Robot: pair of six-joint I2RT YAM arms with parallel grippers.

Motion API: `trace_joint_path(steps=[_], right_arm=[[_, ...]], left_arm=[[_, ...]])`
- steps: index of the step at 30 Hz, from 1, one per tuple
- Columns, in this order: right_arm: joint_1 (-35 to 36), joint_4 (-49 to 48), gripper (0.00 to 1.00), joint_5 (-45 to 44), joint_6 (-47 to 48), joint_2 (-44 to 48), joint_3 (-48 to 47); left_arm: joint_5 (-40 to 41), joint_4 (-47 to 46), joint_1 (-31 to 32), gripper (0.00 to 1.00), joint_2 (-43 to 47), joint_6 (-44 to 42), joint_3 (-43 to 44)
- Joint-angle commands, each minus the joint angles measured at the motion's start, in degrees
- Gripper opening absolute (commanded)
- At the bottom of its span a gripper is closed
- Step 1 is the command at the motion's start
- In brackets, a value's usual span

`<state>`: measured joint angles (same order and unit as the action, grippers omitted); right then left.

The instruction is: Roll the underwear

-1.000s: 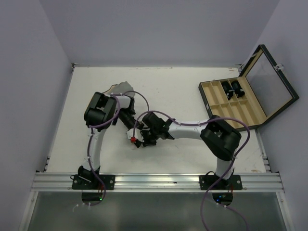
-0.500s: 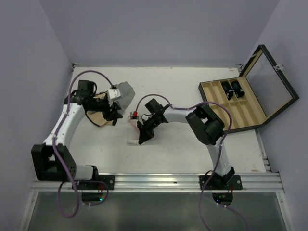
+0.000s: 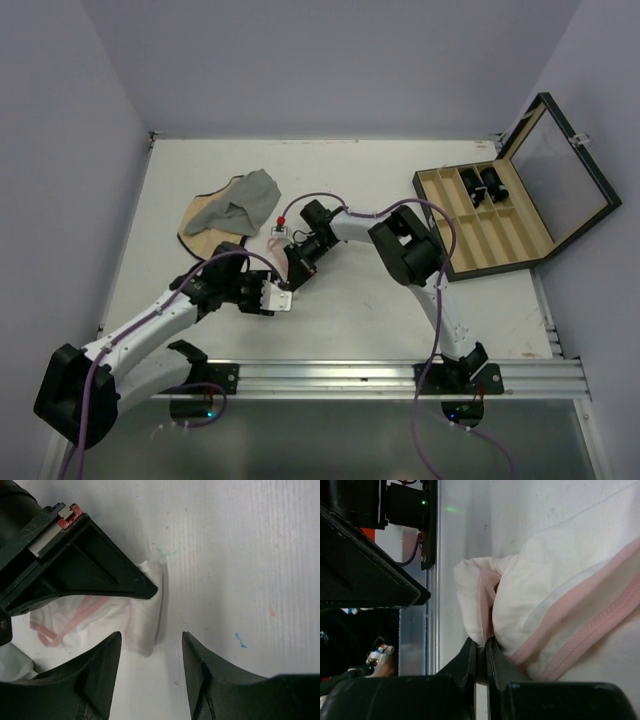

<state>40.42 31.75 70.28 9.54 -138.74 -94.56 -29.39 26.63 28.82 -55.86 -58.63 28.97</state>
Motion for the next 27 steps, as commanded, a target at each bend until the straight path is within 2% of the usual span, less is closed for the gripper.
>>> trace_joint_path(steps=[1, 6, 12, 15, 16, 18, 19, 20, 21, 22, 25, 26, 27], right_arm=[[-0.3, 1.6, 0.00, -8.9, -1.4, -4.3, 1.5], [-0.3, 1.8, 0.00, -9.4, -1.7, -4.8, 1.3], [-0.4, 2.0, 0.00, -9.9, -2.0, -5.1, 1.0], [-0.5, 2.0, 0.00, -10.3, -2.1, -5.0, 1.0], [-0.7, 2.0, 0.00, -10.5, -2.2, -4.9, 1.0], [-1.0, 2.0, 0.01, -11.5, -2.2, -4.4, 1.1], [-1.0, 2.2, 0.06, -12.1, -2.2, -3.5, 1.0], [-1.1, 2.3, 0.16, -14.1, -2.2, -2.8, 1.0], [-1.3, 2.4, 0.22, -14.9, -2.2, -2.1, 0.9], [-1.4, 2.4, 0.34, -15.7, -2.3, -0.4, 0.7], [-2.5, 3.3, 0.52, -19.5, -2.3, 2.8, -0.5], [-3.3, 3.6, 0.66, -20.3, -2.2, 5.2, -0.8], [-3.9, 4.3, 0.71, -22.0, -2.0, 6.7, -1.6]], left_arm=[[6.4, -10.5, 2.3, 0.55, -2.1, -3.6, -0.6], [9.3, -15.0, 5.1, 0.55, -6.5, -7.4, -2.4], [10.8, -16.2, 6.4, 0.46, -12.2, -9.6, -2.8], [12.0, -15.2, 6.6, 0.34, -16.5, -8.0, -1.7], [11.3, -14.4, 6.6, 0.24, -18.6, -6.3, -0.2], [9.8, -11.5, 6.6, 0.12, -19.7, -4.7, 0.9], [8.5, -10.5, 6.7, 0.08, -20.5, -3.5, 2.0], [8.2, -9.5, 6.8, 0.03, -20.9, -2.9, 2.5], [7.9, -7.2, 6.8, 0.00, -21.3, -2.4, 3.1], [7.9, -5.9, 6.8, 0.00, -22.5, -1.8, 4.2], [6.5, 0.1, 6.8, 0.00, -25.5, -0.8, 6.4], [5.6, 1.8, 6.8, 0.00, -26.5, -0.3, 8.1], [4.8, 4.9, 6.8, 0.00, -28.4, 0.3, 8.9]])
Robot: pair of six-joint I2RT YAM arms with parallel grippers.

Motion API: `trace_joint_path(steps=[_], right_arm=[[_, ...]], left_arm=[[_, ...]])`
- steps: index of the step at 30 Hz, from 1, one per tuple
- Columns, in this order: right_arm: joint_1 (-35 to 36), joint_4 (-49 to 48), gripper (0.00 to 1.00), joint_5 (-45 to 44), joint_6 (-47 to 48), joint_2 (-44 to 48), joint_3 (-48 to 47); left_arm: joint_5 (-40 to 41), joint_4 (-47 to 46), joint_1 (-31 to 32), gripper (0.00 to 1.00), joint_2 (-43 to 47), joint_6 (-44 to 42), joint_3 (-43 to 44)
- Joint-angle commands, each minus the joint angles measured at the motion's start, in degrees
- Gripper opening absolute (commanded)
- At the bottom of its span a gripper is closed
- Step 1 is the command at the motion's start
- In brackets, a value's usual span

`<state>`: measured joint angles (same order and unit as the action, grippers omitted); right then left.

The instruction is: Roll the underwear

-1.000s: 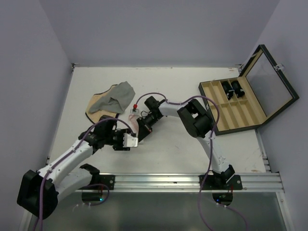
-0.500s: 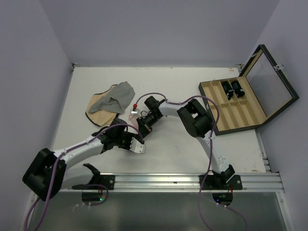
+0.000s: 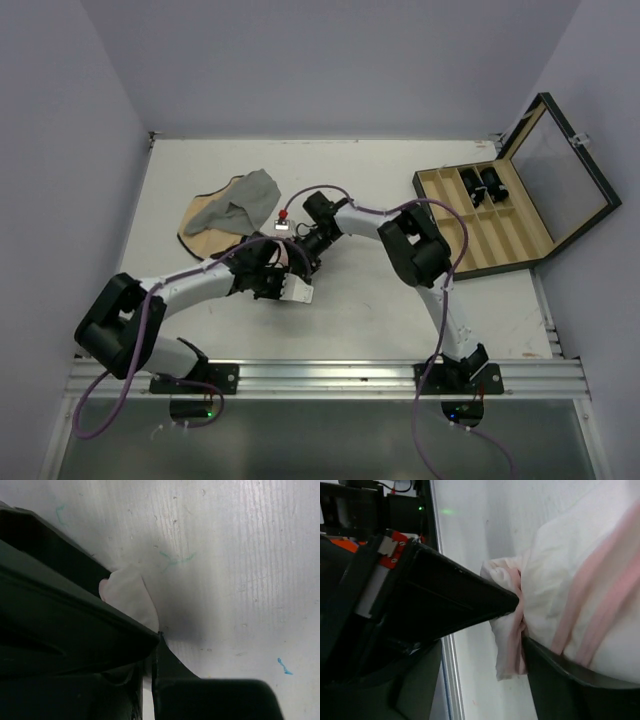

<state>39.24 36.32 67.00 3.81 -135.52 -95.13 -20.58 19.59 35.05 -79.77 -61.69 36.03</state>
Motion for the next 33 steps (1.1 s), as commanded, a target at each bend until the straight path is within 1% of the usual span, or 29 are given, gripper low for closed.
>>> trace_joint_path(steps=[1, 2, 4, 5, 6, 8, 9, 11, 12, 13, 14, 15, 17, 18, 19, 20, 21, 23, 26, 28, 29, 33], right_arm=[[-3.1, 0.2, 0.76, -19.7, 4.5, 4.8, -1.3], [-4.3, 0.7, 0.79, -20.3, 5.1, 7.5, -1.6], [-5.7, 0.8, 0.82, -22.3, 5.7, 10.4, -1.5], [-6.9, 0.8, 0.83, -23.0, 6.1, 13.4, -1.4], [-7.5, 0.7, 0.83, -23.9, 7.5, 14.8, -0.5], [-8.8, 0.3, 0.83, -25.1, 8.8, 17.9, 0.9], [-9.1, 0.2, 0.83, -25.4, 9.6, 20.9, 2.6], [-9.9, -0.5, 0.81, -25.1, 11.6, 24.1, 5.1], [-10.0, -2.2, 0.80, -25.3, 12.4, 27.9, 8.4], [-10.1, -3.2, 0.79, -25.3, 13.0, 29.7, 10.0], [-10.1, -4.1, 0.78, -25.0, 13.7, 31.6, 11.5], [-10.1, -5.3, 0.76, -24.5, 15.0, 34.8, 14.3], [-9.8, -7.5, 0.69, -22.9, 15.3, 38.0, 17.4], [-9.5, -8.5, 0.65, -22.4, 16.7, 39.1, 19.7], [-8.1, -8.8, 0.58, -22.5, 17.5, 41.1, 20.5], [-7.2, -8.6, 0.56, -24.0, 18.7, 41.7, 21.2], [-5.9, -8.2, 0.54, -25.6, 21.0, 42.1, 22.1], [-2.1, -9.2, 0.54, -30.2, 22.2, 42.5, 23.5], [1.4, -9.6, 0.55, -31.5, 25.4, 40.9, 23.6], [3.5, -9.8, 0.56, -32.6, 28.2, 39.7, 22.9], [4.2, -11.3, 0.56, -33.0, 28.9, 38.6, 22.9], [7.3, -13.8, 0.58, -33.7, 34.5, 33.9, 22.4]], left_arm=[[-5.5, 13.9, 0.5, 0.00, -5.7, 3.5, 2.9], [-6.5, 15.5, 0.5, 0.00, -6.9, 3.7, 5.0], [-9.3, 20.2, 0.0, 0.00, -10.8, 3.5, 7.4], [-10.3, 21.8, -0.6, 0.00, -12.6, 3.4, 8.7], [-11.6, 25.1, -1.4, 0.00, -16.5, 3.2, 11.8], [-15.4, 28.5, -4.5, 0.00, -20.5, 1.4, 15.3], [-16.7, 31.5, -5.6, 0.00, -24.2, 0.9, 18.7], [-20.1, 34.9, -9.0, 0.00, -27.8, -1.4, 22.8], [-21.1, 37.6, -10.2, 0.00, -31.4, -2.0, 26.7], [-22.0, 39.2, -12.2, 0.00, -33.5, -3.1, 28.8], [-22.1, 42.2, -13.0, 0.00, -35.8, -3.6, 30.8], [-22.7, 43.7, -13.6, 0.01, -40.0, -3.7, 35.1], [-23.5, 48.6, -15.4, 0.02, -44.4, -4.3, 39.5], [-24.1, 50.3, -15.6, 0.04, -48.7, -4.7, 41.6], [-24.5, 51.8, -16.1, 0.04, -50.8, -4.9, 45.8], [-24.9, 55.0, -16.5, 0.05, -52.7, -5.3, 47.7], [-24.8, 56.0, -16.7, 0.07, -56.6, -5.3, 49.6], [-23.7, 55.9, -16.9, 0.08, -60.0, -5.3, 52.0], [-23.5, 55.9, -16.9, 0.08, -62.3, -4.7, 54.2], [-23.5, 55.9, -16.9, 0.06, -63.6, -5.2, 54.1], [-23.5, 55.9, -16.9, 0.06, -64.1, -5.5, 53.8], [-24.0, 55.9, -16.9, 0.07, -63.7, -6.4, 52.5]])
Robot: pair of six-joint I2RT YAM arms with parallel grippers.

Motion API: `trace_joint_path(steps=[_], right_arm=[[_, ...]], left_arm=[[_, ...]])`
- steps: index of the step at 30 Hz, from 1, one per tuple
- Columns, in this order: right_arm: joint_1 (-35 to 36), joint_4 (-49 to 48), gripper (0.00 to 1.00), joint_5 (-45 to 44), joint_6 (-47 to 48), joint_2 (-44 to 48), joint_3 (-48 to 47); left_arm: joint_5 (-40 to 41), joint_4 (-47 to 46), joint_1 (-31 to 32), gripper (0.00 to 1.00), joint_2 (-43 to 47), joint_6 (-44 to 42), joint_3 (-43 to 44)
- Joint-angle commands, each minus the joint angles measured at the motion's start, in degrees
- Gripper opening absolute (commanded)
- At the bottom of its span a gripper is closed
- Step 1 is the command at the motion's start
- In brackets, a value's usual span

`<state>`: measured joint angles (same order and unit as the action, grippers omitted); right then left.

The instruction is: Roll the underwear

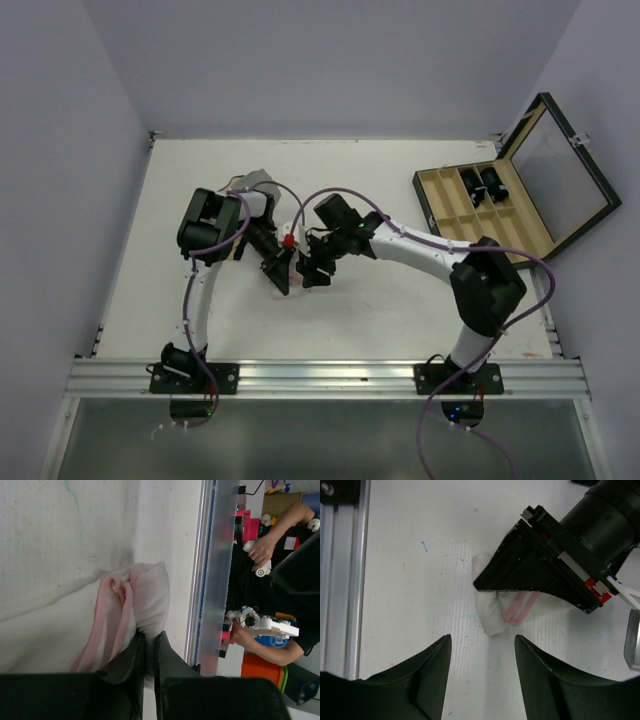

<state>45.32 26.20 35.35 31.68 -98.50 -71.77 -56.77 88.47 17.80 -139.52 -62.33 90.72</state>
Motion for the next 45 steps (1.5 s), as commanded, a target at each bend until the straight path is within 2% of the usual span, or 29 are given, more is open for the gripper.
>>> trace_joint_path(steps=[1, 5, 11, 14, 15, 20, 21, 22, 25, 29, 31, 32, 33, 35, 36, 39, 43, 45], right_arm=[[2.3, -4.2, 0.58, -2.1, 7.5, -3.9, -0.9], [4.4, -9.0, 0.58, -2.0, 11.1, -7.9, 0.8], [7.1, -13.3, 0.56, -2.6, 11.7, -10.8, 2.1], [7.6, -13.6, 0.43, -3.0, 12.1, -12.4, 2.6], [7.6, -13.6, 0.33, -3.4, 12.3, -12.8, 2.8], [7.5, -11.4, 0.06, -3.6, 12.7, -14.7, 3.6], [7.4, -11.0, 0.00, -3.4, 11.9, -14.9, 3.7], [7.3, -10.7, 0.00, -2.3, 11.5, -14.7, 4.0], [7.2, -8.0, 0.00, 0.8, 10.7, -14.4, 4.2], [7.2, -2.3, 0.00, 3.8, 9.4, -15.3, 2.8], [6.6, -0.6, 0.00, 5.3, 6.7, -16.8, 1.7], [6.1, 0.6, 0.00, 7.7, 5.5, -17.6, 0.6], [5.7, 1.1, 0.00, 9.1, 3.2, -18.3, 0.0], [3.8, 1.5, 0.00, 12.1, -2.1, -20.8, -2.1], [3.3, 2.1, 0.00, 12.7, -3.7, -21.9, -3.4], [0.7, 5.4, 0.00, 14.6, -10.6, -27.9, -9.0], [-1.5, 6.5, 0.00, 16.1, -19.2, -34.3, -14.2], [-2.2, 6.5, 0.00, 16.4, -23.1, -37.1, -15.9]], left_arm=[[12.3, -13.0, 0.3, 0.08, -3.7, -6.0, -2.4], [12.1, -13.0, 0.3, 0.14, -3.4, -6.0, -2.2], [11.9, -13.1, 0.3, 0.16, -3.4, -6.2, -2.0], [11.9, -13.1, 0.3, 0.16, -3.4, -6.4, -2.0], [11.4, -13.1, 0.3, 0.16, -3.3, -6.5, -2.0], [8.6, -15.0, 0.3, 0.18, 1.2, -4.6, -3.4], [6.9, -14.9, 0.3, 0.20, 2.4, -4.0, -4.1], [5.9, -14.6, 0.2, 0.27, 3.8, -4.2, -4.3], [1.8, -14.7, -0.7, 0.35, 12.8, -3.7, -5.9], [-0.2, -16.8, -3.8, 0.38, 21.3, 1.7, -5.4], [-0.1, -19.9, -7.8, 0.42, 24.3, 4.4, -3.6], [-0.2, -21.7, -9.6, 0.42, 27.6, 8.3, -3.6], [-0.4, -23.3, -13.6, 0.43, 29.4, 9.5, -3.9], [-0.4, -28.6, -17.5, 0.43, 35.5, 12.1, -6.3], [-0.4, -30.5, -21.5, 0.43, 38.2, 12.5, -8.1], [2.7, -38.2, -25.2, 0.45, 50.8, 10.7, -18.4], [4.0, -46.0, -24.6, 0.47, 67.6, 6.9, -33.7], [8.2, -47.9, -20.9, 0.48, 76.1, 4.8, -42.3]])
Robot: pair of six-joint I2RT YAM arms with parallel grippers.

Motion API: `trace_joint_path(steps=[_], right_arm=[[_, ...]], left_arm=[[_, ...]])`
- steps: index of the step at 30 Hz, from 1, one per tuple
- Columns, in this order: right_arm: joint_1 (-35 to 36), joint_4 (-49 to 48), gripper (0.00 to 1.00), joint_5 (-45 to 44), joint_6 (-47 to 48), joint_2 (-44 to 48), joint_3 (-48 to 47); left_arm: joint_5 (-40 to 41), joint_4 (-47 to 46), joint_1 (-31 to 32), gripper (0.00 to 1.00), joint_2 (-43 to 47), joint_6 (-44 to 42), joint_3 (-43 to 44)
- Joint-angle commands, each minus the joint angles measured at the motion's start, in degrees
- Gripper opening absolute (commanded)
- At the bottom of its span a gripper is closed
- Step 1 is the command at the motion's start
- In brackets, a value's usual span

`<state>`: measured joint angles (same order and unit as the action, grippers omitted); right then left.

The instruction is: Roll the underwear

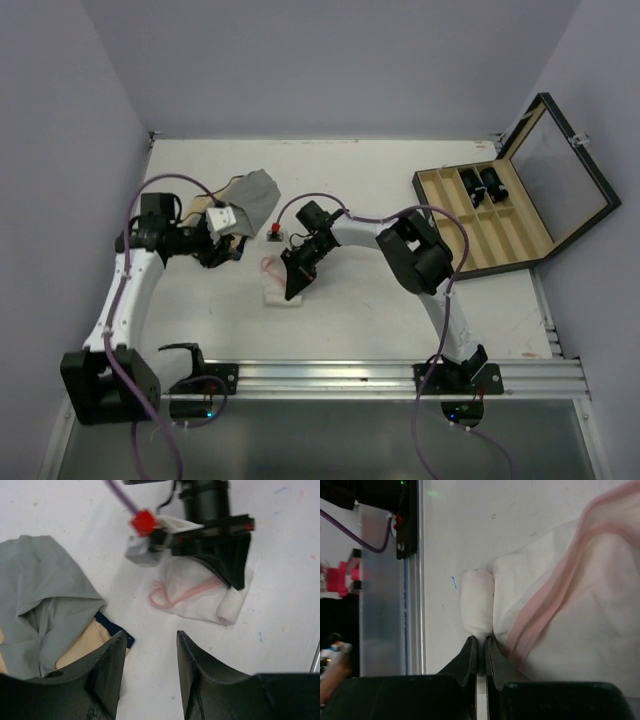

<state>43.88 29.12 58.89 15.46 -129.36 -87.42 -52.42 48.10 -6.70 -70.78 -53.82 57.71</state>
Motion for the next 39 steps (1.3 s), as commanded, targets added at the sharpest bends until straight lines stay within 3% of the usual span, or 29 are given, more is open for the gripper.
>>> trace_joint_path(steps=[1, 5, 11, 21, 24, 28, 31, 35, 39], right_arm=[[-1.1, 3.4, 0.00, -6.6, -8.3, -7.0, -0.6], [-1.5, 3.8, 0.00, -5.0, -13.4, -10.1, -2.5], [-1.9, 5.2, 0.00, -6.1, -18.2, -13.5, -5.2], [-2.7, 5.2, 0.00, -5.5, -20.6, -15.5, -6.4], [-2.8, 5.3, 0.00, -5.5, -20.6, -15.4, -6.4], [-3.0, 5.3, 0.00, -5.7, -20.8, -15.0, -6.3], [-3.8, 5.2, 0.17, -6.4, -20.7, -12.8, -6.2], [-6.2, 5.3, 0.46, -10.9, -19.4, -6.3, -6.1], [-9.9, 5.9, 0.57, -14.1, -17.1, 2.6, -5.7]], left_arm=[[6.0, -10.2, 5.6, 0.48, 12.1, -3.8, -12.0], [14.7, -16.1, 21.2, 0.52, 19.4, -4.2, -22.5], [25.3, -23.7, 34.2, 0.52, 16.1, -3.1, -26.9], [32.9, -28.8, 41.5, 0.49, 1.6, -4.5, -26.0], [32.0, -30.9, 41.7, 0.39, -0.1, -3.5, -27.7], [32.5, -30.3, 43.0, 0.18, -2.0, -2.2, -28.1], [32.5, -24.5, 43.2, 0.02, -5.5, -2.0, -25.5], [31.4, -18.8, 43.2, 0.00, -8.5, -2.1, -23.6], [24.5, -9.5, 41.4, 0.00, -14.4, -2.3, -17.8]])
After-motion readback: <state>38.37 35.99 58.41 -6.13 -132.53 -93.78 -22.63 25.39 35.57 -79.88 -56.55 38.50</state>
